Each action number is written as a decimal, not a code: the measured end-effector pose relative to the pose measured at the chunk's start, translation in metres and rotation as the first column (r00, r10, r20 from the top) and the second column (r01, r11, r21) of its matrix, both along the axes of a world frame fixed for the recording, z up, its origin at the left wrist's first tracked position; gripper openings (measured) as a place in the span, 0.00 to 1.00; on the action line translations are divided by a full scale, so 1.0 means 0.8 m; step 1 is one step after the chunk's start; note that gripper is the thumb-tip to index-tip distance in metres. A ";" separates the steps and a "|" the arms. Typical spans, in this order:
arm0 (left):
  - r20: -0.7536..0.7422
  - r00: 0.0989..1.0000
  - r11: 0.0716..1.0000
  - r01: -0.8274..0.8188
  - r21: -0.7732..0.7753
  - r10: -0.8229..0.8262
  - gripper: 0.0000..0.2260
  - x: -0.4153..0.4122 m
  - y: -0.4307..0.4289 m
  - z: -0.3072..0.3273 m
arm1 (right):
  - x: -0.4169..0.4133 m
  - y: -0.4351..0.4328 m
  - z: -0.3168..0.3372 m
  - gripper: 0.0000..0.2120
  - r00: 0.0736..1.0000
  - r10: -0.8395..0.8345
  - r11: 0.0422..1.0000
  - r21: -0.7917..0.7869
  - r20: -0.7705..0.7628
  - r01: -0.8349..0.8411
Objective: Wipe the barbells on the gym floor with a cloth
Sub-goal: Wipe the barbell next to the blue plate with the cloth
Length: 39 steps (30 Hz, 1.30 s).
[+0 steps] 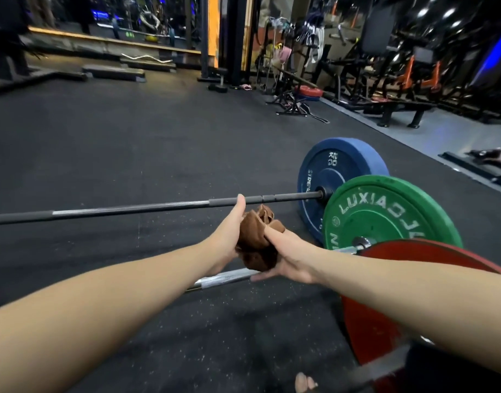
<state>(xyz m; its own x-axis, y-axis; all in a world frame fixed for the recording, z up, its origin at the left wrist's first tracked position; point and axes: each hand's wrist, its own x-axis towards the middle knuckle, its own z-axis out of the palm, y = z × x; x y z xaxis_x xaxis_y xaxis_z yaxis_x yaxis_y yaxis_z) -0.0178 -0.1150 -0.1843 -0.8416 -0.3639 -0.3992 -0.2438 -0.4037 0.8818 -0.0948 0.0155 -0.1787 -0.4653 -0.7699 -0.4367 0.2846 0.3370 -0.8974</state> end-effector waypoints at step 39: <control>0.322 0.945 0.517 0.247 -0.820 0.059 0.28 -0.107 -0.145 -0.118 | -0.177 -0.087 -0.094 0.27 0.685 -0.309 0.872 0.092 -0.660 0.481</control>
<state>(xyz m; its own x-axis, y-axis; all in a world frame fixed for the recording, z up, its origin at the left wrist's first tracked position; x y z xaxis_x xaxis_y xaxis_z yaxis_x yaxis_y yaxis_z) -0.1031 -0.2307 -0.2791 -0.7993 -0.5786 -0.1619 -0.5195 0.5300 0.6703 -0.2364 -0.0543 -0.2541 -0.9281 -0.3613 -0.0894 -0.1334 0.5470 -0.8264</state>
